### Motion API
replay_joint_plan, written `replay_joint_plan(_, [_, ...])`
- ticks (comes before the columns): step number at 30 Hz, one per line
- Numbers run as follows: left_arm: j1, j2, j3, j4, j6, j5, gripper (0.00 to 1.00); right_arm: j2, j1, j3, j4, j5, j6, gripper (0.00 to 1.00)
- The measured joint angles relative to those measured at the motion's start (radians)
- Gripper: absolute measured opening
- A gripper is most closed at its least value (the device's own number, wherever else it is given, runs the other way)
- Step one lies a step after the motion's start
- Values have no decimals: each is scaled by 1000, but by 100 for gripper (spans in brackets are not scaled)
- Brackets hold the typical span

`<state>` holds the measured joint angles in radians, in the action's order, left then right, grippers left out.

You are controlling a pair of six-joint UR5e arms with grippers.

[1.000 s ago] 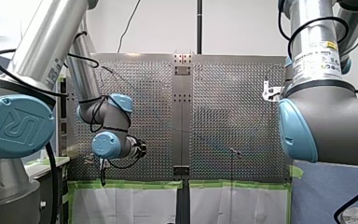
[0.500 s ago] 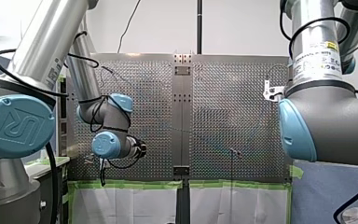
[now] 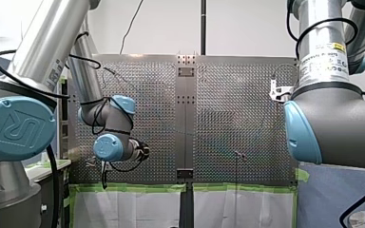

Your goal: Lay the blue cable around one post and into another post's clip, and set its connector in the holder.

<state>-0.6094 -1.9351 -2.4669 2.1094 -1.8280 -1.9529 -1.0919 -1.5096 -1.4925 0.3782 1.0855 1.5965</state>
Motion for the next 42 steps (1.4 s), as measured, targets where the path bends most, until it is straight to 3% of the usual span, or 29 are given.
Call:
replay_joint_plan(5, [-1,0,0,0,5,0,95,-1,4,10,-23,-25,-8,0])
replay_joint_plan(13, [1,0,0,1,5,3,95,-1,17,11,-29,-27,-20,0])
replay_joint_plan(23, [1,0,1,2,6,4,95,0,45,11,-13,-28,-82,0])
replay_joint_plan(30, [1,0,7,4,6,4,95,1,46,10,29,-30,-105,0])
replay_joint_plan(36, [1,0,14,8,6,5,95,3,42,8,50,-32,-112,0])
replay_joint_plan(42, [0,0,16,9,6,6,95,6,42,-6,62,-32,-107,0])
